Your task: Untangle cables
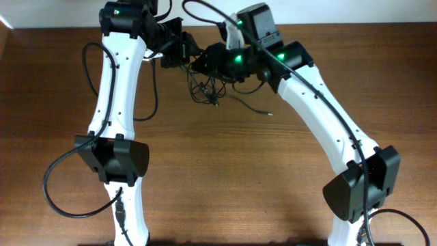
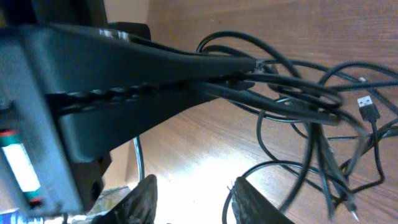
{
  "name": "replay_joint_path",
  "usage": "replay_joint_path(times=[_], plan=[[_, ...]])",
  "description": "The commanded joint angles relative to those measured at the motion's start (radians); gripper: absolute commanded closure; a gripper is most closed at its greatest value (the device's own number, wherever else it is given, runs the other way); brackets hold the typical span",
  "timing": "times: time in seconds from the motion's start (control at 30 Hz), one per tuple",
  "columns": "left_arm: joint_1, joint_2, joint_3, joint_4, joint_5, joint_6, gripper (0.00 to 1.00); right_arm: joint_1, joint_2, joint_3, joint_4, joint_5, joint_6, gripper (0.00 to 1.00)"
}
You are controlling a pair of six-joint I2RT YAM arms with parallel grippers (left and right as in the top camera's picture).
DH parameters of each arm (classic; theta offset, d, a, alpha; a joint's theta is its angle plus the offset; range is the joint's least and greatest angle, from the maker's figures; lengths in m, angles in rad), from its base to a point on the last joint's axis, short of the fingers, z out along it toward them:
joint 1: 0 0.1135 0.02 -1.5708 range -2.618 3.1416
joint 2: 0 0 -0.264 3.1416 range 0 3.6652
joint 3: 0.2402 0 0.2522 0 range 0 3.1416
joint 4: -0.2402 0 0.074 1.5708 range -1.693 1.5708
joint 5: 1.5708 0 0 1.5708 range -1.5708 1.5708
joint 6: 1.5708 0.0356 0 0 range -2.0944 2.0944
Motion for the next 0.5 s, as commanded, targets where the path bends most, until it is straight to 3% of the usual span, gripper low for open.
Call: replay_joint_path(times=[0.0,0.33,0.47], plan=[[0.011,-0.036,0.009,0.004,0.103,-0.02,1.0,0.013,0.05,-0.007,0.02,0.076,0.083,0.62],[0.055,-0.036,0.009,0.01,0.266,0.003,1.0,0.024,0.098,-0.094,0.139,0.131,0.149,0.63],[0.055,-0.036,0.009,0.01,0.315,0.018,1.0,0.026,0.099,-0.192,0.308,0.127,0.148,0.62]])
